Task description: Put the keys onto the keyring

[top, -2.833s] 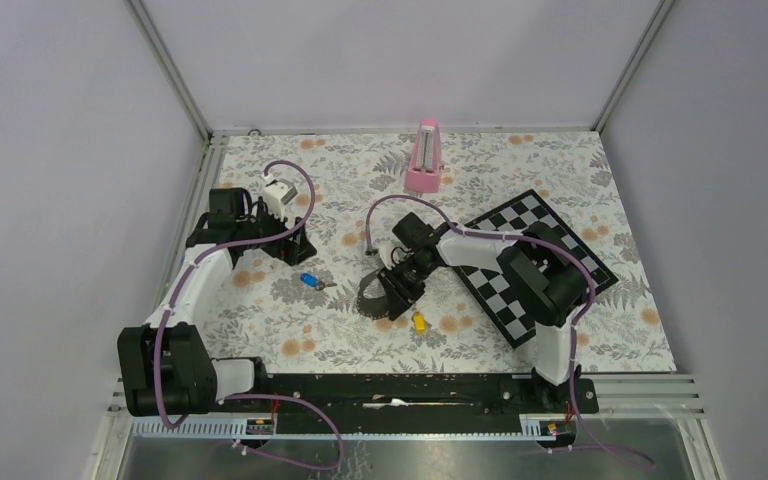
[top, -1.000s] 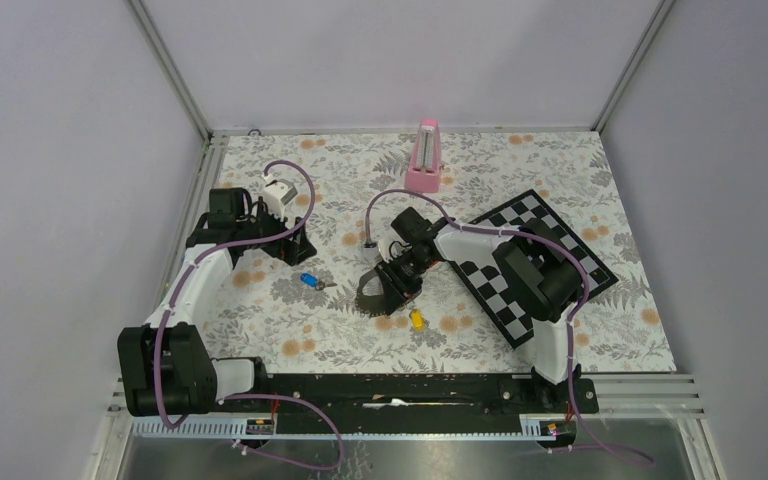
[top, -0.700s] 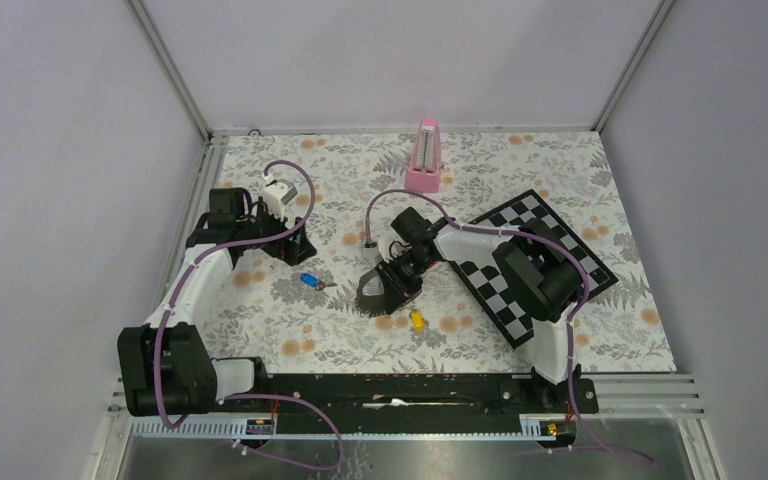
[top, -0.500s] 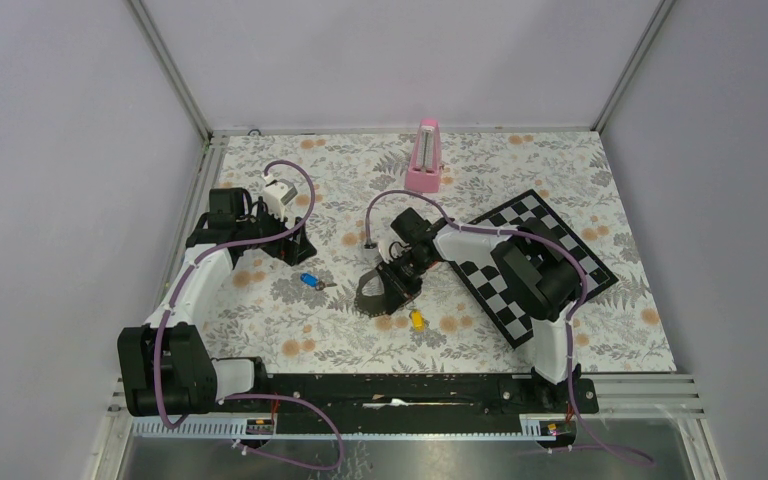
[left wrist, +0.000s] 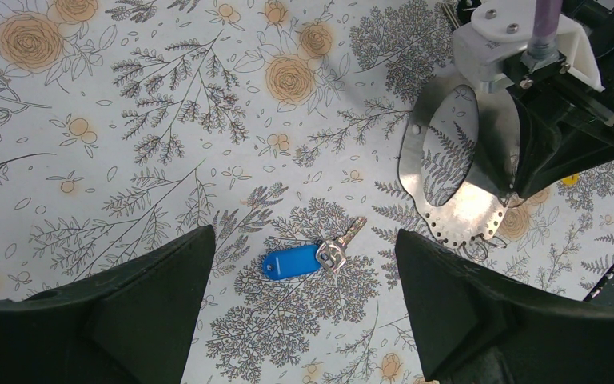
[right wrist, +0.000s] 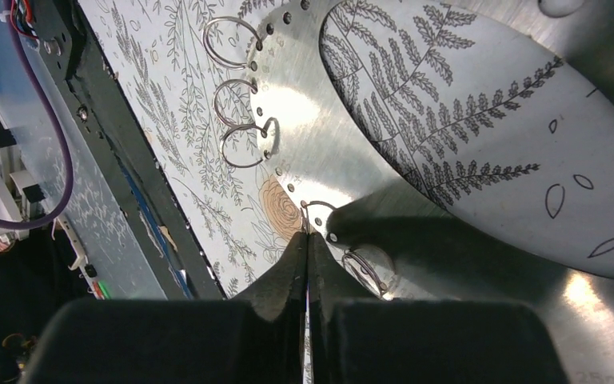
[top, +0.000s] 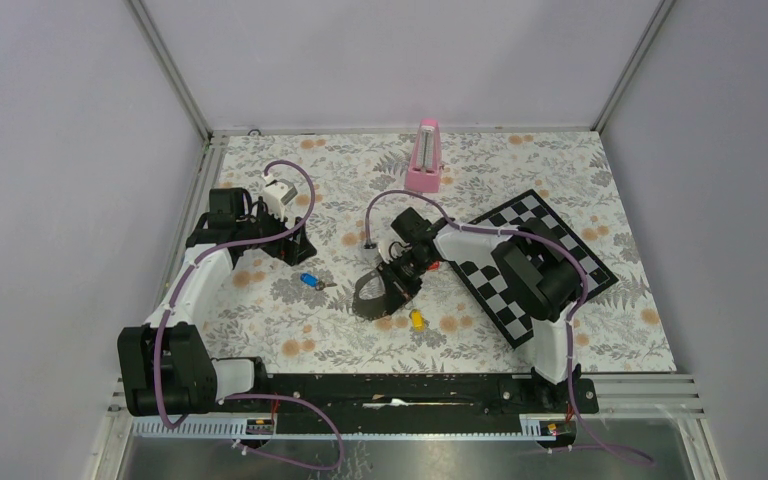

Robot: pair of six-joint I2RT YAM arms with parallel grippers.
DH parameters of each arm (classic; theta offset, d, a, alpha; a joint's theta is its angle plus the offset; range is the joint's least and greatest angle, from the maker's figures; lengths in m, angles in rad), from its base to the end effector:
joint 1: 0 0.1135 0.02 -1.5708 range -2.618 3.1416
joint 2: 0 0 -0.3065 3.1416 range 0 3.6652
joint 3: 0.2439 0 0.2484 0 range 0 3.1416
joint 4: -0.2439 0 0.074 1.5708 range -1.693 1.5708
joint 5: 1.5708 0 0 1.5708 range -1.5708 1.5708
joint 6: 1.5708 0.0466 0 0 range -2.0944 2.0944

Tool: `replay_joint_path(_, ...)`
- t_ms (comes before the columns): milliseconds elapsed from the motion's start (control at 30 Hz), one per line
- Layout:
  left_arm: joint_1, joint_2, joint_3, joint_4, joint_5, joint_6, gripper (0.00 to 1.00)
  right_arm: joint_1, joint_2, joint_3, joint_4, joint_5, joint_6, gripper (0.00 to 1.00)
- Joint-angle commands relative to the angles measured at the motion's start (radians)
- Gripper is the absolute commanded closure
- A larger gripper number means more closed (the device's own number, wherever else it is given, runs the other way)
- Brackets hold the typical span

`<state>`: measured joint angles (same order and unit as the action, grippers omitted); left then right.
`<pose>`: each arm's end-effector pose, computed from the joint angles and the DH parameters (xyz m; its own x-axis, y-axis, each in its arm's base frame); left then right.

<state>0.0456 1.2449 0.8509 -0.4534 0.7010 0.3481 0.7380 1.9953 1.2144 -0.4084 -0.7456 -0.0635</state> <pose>0.2412 -0.0191 0.2846 -0.5703 0.2349 -0.7871 0.6236 0.7476 -0.2287 0.2746 0.2925 0.1653 -0.6420 -0.6469 -0.4115 -0.7234 0.3332 0.6047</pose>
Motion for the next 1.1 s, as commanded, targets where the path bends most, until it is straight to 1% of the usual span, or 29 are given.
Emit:
replay_joint_path(0,0.002,0.008,0.045,0.031,0.026,0.016,0.08,-0.014,-0.086,0.025,-0.027,0.012,-0.045,1.0)
replay_joint_path(133,0.002,0.031,0.069,0.021,0.055,0.017,0.09,-0.03,-0.141,0.033,-0.042,0.058,-0.075,1.0)
replay_joint_path(267,0.0,0.049,0.079,0.037,0.137,0.011,0.13,-0.046,-0.208,0.036,-0.037,0.093,-0.115,1.0)
replay_joint_path(400,-0.009,0.064,0.082,0.078,0.231,-0.013,0.16,-0.052,-0.286,0.011,0.013,0.119,-0.175,1.0)
replay_joint_path(500,-0.038,0.073,0.094,0.107,0.29,-0.015,0.21,-0.051,-0.353,-0.025,0.067,0.141,-0.213,1.0)
replay_joint_path(600,-0.103,0.071,0.098,0.15,0.338,0.001,0.22,-0.052,-0.426,-0.063,0.134,0.168,-0.241,1.0)
replay_joint_path(700,-0.192,0.07,0.116,0.17,0.402,0.07,0.23,-0.053,-0.497,-0.07,0.141,0.178,-0.285,1.0)
replay_joint_path(833,-0.3,0.088,0.161,0.223,0.43,0.133,0.23,-0.053,-0.58,-0.066,0.143,0.181,-0.344,1.0)
replay_joint_path(933,-0.363,0.136,0.224,0.245,0.432,0.13,0.24,-0.055,-0.61,-0.037,0.117,0.196,-0.354,1.0)
replay_joint_path(1000,-0.396,0.175,0.265,0.245,0.438,0.115,0.28,-0.062,-0.627,-0.029,0.112,0.201,-0.35,1.0)
replay_joint_path(1067,-0.426,0.199,0.27,0.246,0.459,0.111,0.31,-0.074,-0.646,-0.029,0.113,0.208,-0.341,1.0)
